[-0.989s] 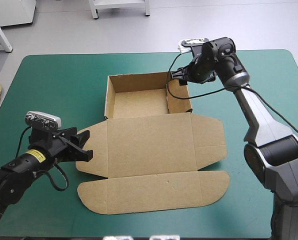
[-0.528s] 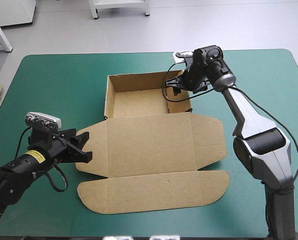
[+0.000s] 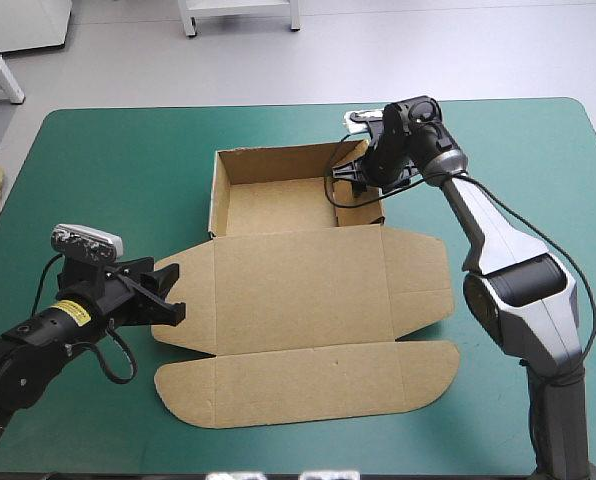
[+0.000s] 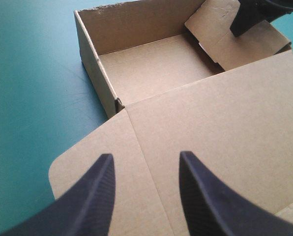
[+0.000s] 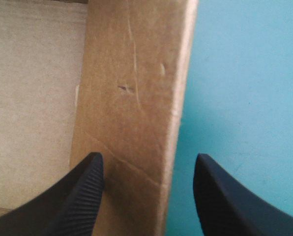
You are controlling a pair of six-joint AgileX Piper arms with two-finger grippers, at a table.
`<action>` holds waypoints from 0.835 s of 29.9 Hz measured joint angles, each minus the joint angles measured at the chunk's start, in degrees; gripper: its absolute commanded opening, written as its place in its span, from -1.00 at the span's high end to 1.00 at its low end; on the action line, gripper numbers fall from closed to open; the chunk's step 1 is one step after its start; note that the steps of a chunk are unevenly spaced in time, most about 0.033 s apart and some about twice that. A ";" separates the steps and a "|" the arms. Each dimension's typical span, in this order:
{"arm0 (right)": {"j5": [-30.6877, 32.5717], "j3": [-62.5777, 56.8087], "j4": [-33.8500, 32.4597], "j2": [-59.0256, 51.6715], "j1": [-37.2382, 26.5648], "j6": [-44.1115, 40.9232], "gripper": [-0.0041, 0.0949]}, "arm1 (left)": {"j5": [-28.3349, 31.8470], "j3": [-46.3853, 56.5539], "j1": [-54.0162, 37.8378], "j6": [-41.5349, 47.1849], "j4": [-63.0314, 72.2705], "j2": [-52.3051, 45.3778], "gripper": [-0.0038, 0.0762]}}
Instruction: Fold the box
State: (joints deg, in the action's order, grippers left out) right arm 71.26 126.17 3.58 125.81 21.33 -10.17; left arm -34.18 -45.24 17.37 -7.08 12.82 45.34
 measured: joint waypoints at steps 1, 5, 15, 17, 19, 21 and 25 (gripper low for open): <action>0.00 0.00 0.00 0.04 0.00 0.14 0.27 | 0.00 0.00 0.00 0.00 0.04 0.00 0.14; 0.00 -0.18 -0.11 0.11 0.00 0.55 0.92 | 0.00 0.00 0.00 0.00 0.12 0.00 0.14; -0.55 -0.29 -2.14 0.11 -0.05 1.48 0.92 | -0.34 0.00 0.00 0.00 0.23 0.00 0.15; -0.37 -0.29 -2.80 0.11 -0.12 1.48 0.92 | -0.46 0.00 0.00 0.00 0.23 0.00 0.15; -0.25 -0.29 -2.89 0.11 -0.65 1.54 0.92 | -0.46 0.00 0.00 0.00 0.23 0.00 0.15; -0.25 -0.41 -2.83 0.11 -1.55 1.71 0.92 | -0.46 0.00 0.00 0.00 0.23 0.00 0.15; -0.85 -2.33 -1.13 -0.26 -4.95 2.39 0.92 | -0.46 0.00 0.00 0.00 0.23 0.00 0.15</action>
State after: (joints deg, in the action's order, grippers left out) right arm 70.41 123.84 2.44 125.55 16.38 -7.78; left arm -34.63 -45.24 17.37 -7.08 13.06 45.34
